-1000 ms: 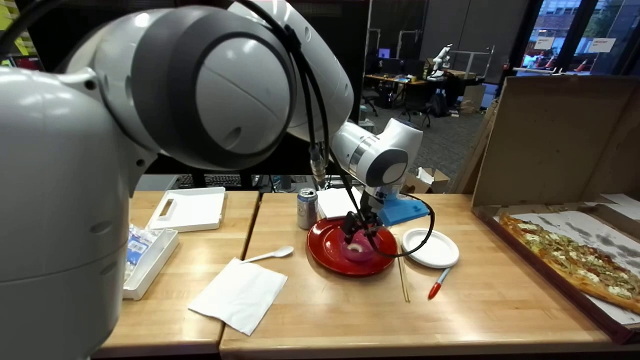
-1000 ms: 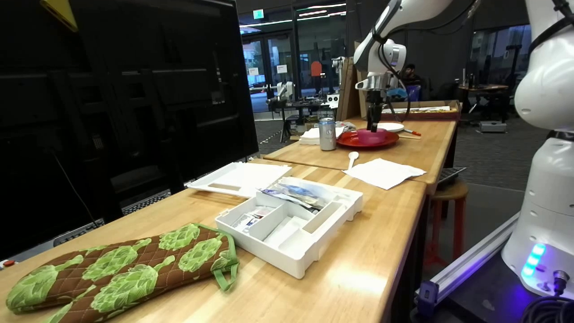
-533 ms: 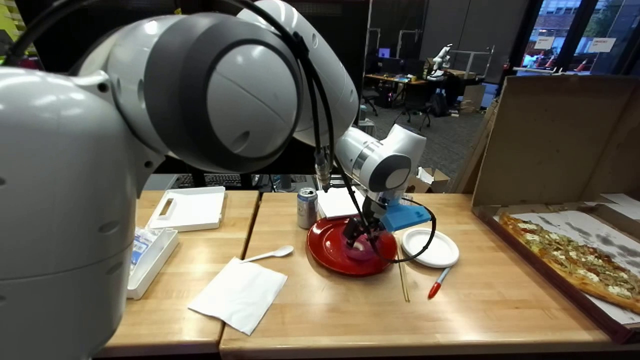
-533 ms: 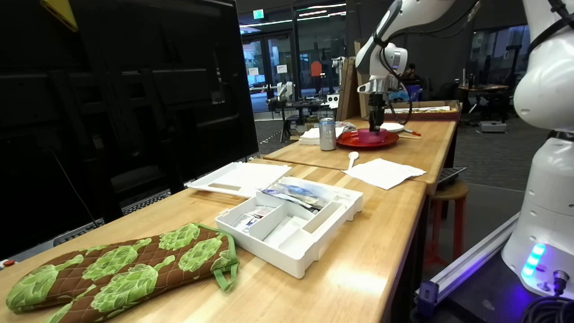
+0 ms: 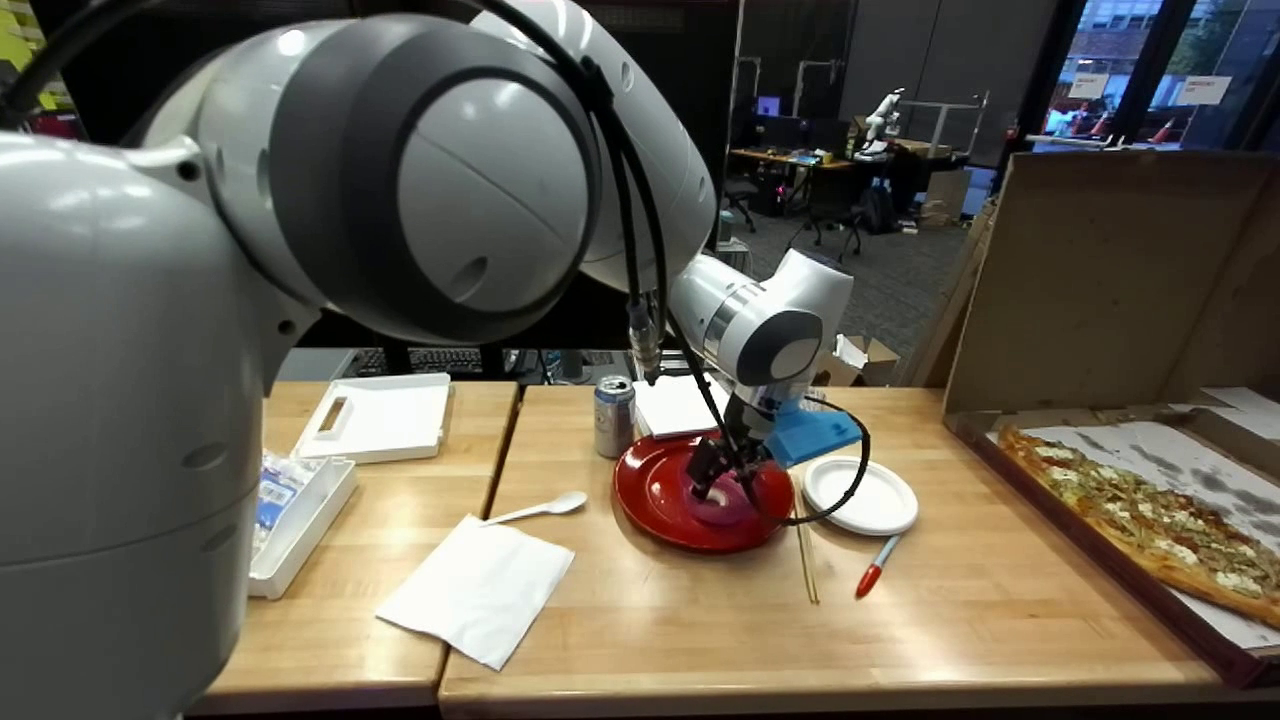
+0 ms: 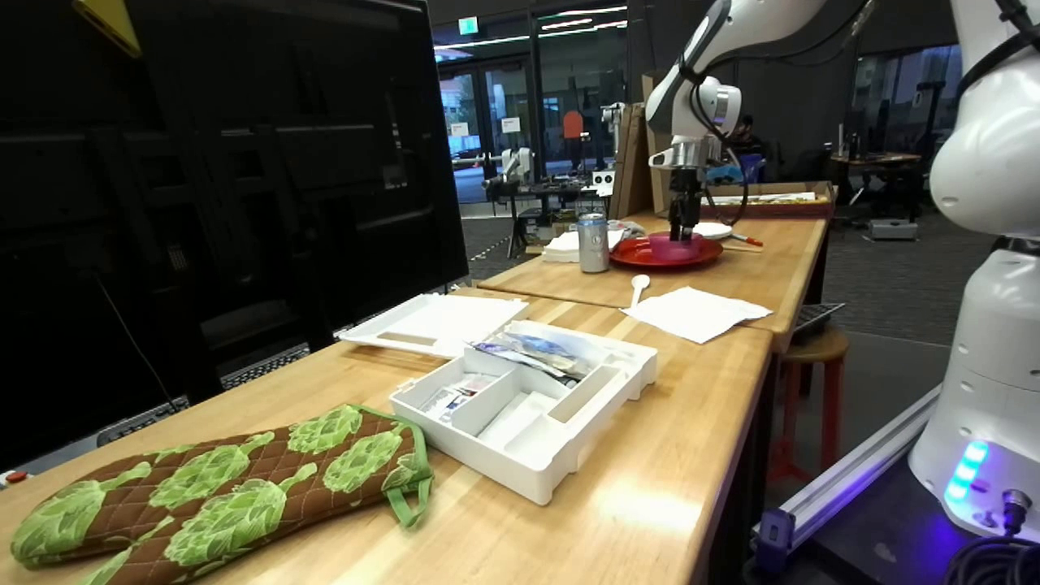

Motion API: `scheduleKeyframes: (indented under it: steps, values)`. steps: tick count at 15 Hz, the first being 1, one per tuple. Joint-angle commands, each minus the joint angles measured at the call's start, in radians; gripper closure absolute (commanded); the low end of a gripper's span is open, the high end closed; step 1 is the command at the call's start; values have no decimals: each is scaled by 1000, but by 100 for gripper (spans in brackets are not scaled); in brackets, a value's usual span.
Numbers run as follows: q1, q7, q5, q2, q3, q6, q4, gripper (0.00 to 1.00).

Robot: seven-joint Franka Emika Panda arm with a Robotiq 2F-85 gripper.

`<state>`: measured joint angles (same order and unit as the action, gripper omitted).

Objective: Remove the white spoon and tape from the purple bowl.

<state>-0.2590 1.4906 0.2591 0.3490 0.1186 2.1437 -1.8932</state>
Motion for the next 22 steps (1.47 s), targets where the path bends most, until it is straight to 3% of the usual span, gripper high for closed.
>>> scheduleKeyframes:
  steps: [1, 13, 22]
  values:
    - [-11, 30, -18, -83, -13, 30, -96, 0]
    - [3, 91, -5, -167, -6, 76, -222, 0]
    - [19, 67, -8, -147, -10, 63, -201, 0]
